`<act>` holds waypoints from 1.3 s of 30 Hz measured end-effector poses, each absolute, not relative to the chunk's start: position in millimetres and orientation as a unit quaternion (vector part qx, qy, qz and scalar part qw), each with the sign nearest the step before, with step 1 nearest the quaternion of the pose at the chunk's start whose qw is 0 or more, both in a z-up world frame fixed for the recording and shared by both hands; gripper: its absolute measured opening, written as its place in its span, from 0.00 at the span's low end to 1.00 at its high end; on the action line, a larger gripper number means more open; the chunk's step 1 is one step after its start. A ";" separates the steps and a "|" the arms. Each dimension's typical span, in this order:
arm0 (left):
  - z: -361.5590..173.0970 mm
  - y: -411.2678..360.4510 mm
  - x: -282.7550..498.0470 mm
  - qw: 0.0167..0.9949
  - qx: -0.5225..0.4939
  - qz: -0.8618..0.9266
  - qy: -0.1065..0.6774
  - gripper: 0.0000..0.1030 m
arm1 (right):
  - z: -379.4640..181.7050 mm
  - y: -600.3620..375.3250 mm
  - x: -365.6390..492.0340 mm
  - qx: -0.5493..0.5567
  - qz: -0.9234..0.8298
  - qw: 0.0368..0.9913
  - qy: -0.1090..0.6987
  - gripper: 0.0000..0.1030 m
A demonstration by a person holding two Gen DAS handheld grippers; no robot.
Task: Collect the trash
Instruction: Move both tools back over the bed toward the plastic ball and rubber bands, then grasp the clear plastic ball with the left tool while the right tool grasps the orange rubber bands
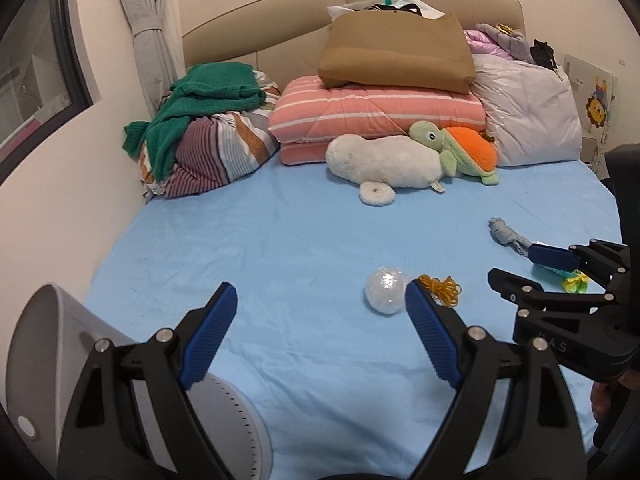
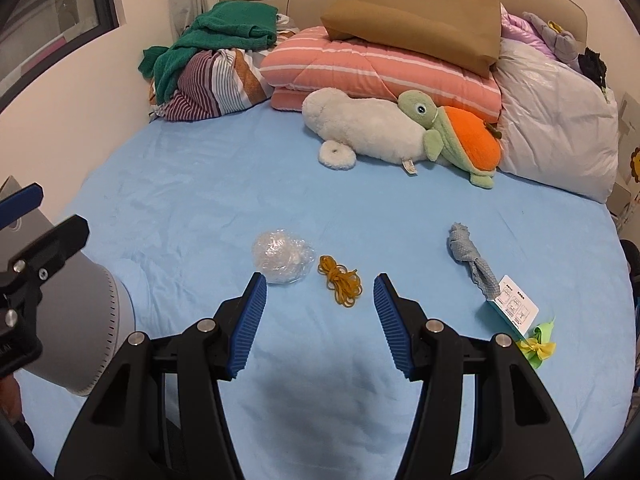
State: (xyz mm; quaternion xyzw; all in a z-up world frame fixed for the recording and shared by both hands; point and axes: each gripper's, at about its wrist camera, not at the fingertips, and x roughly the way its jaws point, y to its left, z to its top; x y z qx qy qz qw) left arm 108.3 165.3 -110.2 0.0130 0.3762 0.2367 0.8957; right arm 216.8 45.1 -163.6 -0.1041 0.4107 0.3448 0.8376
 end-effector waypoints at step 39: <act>-305.4 215.7 256.3 0.861 -0.073 0.098 0.494 0.43 | -329.5 111.8 298.2 -0.164 0.365 0.772 0.494 0.16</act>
